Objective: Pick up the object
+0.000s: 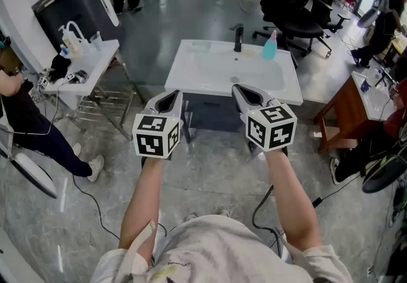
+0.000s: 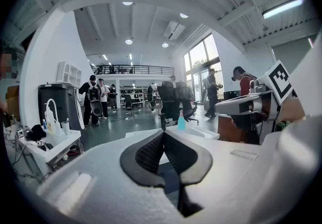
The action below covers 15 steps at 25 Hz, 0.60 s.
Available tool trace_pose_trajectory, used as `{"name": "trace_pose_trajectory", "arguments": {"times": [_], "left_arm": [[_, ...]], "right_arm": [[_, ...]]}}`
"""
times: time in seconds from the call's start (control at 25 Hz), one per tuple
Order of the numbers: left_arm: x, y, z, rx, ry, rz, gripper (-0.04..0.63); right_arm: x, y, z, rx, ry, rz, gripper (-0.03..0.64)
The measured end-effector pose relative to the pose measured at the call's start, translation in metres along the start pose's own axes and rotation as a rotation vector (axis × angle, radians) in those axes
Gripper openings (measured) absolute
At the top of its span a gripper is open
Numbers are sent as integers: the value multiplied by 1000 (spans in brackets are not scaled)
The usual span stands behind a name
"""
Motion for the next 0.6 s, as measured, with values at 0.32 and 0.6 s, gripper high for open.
{"name": "trace_pose_trajectory", "arguments": {"times": [0.32, 0.6], "left_arm": [[13, 10, 1, 13, 13, 11, 38], [29, 21, 3, 13, -2, 20, 64]], "right_arm": [[7, -6, -9, -4, -8, 24, 3], [23, -16, -15, 1, -5, 59, 3]]}}
Point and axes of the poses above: the fingertips, and each gripper's own axes: y forward along the fingers, x to its right, z out of its top, the point moved 8 cm from there along -y, backward along the fingers, and after that the axes turned 6 degrees about -x, right-handed, at the moved point
